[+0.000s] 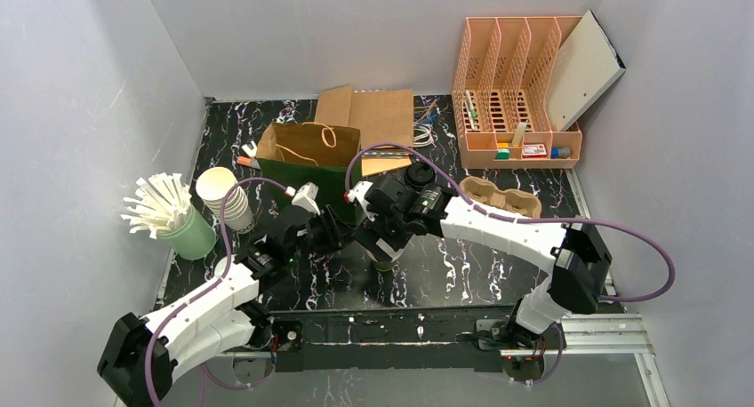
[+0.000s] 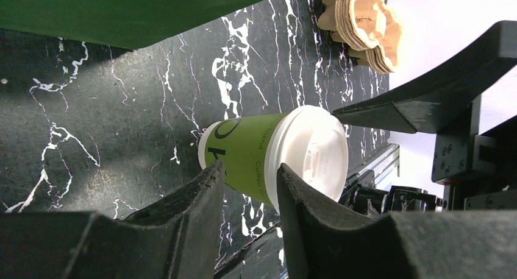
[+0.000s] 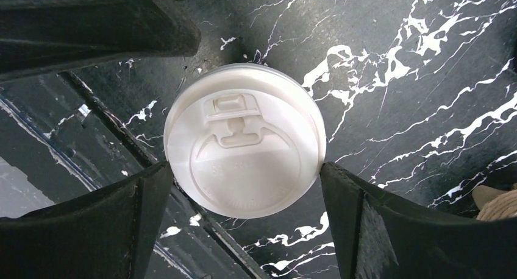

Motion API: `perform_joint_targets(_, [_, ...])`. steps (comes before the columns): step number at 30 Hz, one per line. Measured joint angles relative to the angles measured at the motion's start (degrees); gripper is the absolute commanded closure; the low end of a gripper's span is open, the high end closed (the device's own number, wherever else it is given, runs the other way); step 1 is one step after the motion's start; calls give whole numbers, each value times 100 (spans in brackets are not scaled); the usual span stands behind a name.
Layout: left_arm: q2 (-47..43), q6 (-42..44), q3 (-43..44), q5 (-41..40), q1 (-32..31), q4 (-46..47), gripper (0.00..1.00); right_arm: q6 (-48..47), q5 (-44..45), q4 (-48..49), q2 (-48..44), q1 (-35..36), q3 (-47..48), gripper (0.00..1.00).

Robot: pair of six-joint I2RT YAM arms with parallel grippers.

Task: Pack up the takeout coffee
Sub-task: Close the cup lid on the coffee cup.

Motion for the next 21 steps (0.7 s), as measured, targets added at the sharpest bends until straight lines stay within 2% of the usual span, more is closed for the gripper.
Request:
perform_joint_targets(13, [9,463,533,9,0,-713,58,302,203,-125,-201,11,15,2])
perform_joint_targets(21, [175,898,1021,87,-2,-988,44,557,358,125,-841,9,-87,4])
